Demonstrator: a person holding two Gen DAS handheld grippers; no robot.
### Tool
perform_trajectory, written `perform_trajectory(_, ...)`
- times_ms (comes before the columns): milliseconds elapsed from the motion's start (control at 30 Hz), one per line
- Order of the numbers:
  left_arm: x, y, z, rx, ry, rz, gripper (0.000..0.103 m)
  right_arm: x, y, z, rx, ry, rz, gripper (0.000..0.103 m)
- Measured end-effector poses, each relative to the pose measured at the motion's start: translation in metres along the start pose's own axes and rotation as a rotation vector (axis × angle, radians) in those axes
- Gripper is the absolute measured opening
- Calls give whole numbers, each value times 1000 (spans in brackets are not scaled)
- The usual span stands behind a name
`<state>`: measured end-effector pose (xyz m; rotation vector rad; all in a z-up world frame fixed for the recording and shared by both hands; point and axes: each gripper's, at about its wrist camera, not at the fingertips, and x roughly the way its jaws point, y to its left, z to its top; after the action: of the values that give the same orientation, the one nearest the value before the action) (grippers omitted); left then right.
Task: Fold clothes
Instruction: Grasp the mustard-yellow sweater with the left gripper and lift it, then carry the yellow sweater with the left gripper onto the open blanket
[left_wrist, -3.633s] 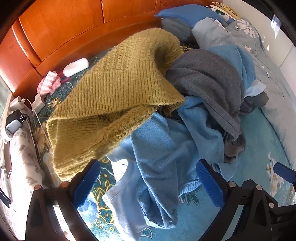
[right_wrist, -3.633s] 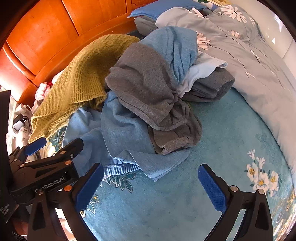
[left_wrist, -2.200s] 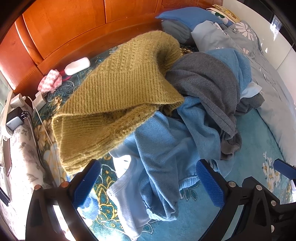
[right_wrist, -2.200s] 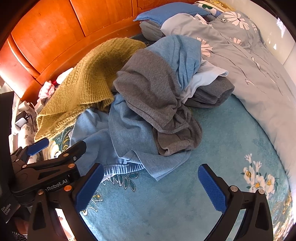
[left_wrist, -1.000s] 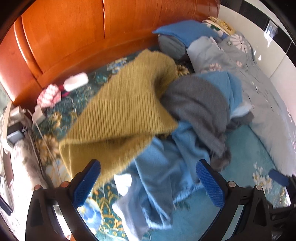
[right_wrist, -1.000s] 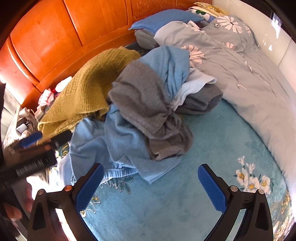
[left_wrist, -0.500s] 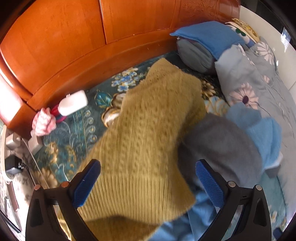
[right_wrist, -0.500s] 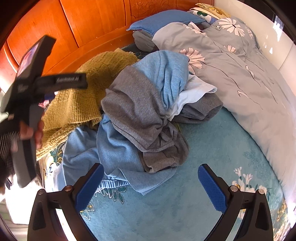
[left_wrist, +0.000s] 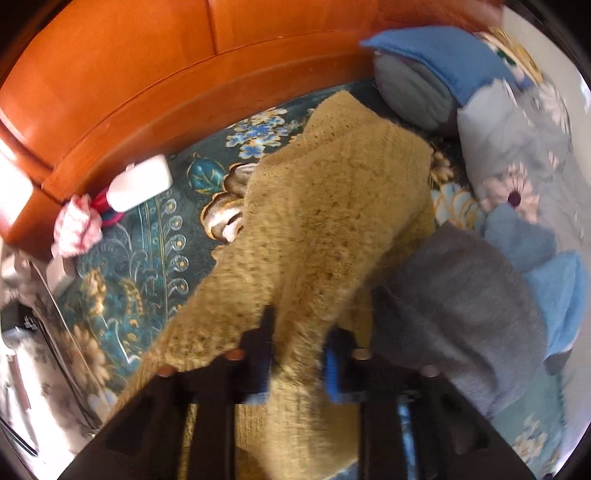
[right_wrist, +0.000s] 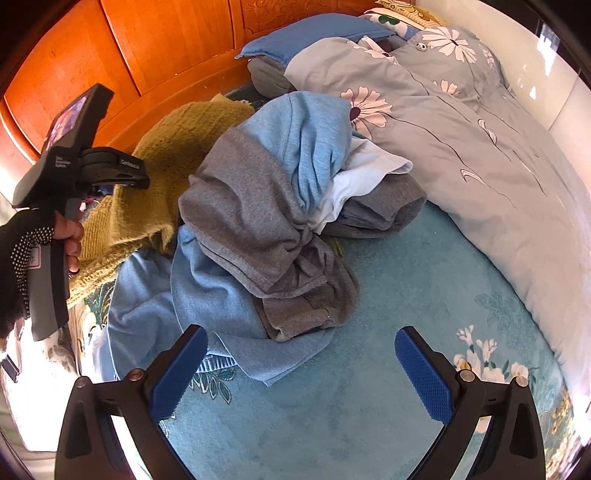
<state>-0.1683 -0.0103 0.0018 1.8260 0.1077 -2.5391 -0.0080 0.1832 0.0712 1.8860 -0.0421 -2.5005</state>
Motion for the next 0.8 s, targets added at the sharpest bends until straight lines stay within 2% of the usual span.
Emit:
perform_trajectory(67,-10,2,3,-18,-14,-29,16,-3,-3,-2,8,-5,4,103)
perform_trajectory(200,-54,-6,11,38,-108,-88,15,-14,-15,-8,42,-37,-5,103)
perform_trajectory(367,-127,-17,25,68,-239,-211,15,-30,-32,-18,79,-78,-22,103)
perform_trajectory(500,-195,-41,28,129,-334,-327,15,-47,-51,-37,126,-105,-22,103)
perform_trajectory(600,-242,-66,17,179,-388,-422,15,-57,-66,-52,155,-122,-21,103)
perform_trajectory(700,-293,-108,-9,282,-445,-507,15,-68,-83,-72,187,-144,-22,103)
perform_trajectory(800,-330,-153,-39,359,-438,-623,15,-82,-111,-103,233,-167,-28,103)
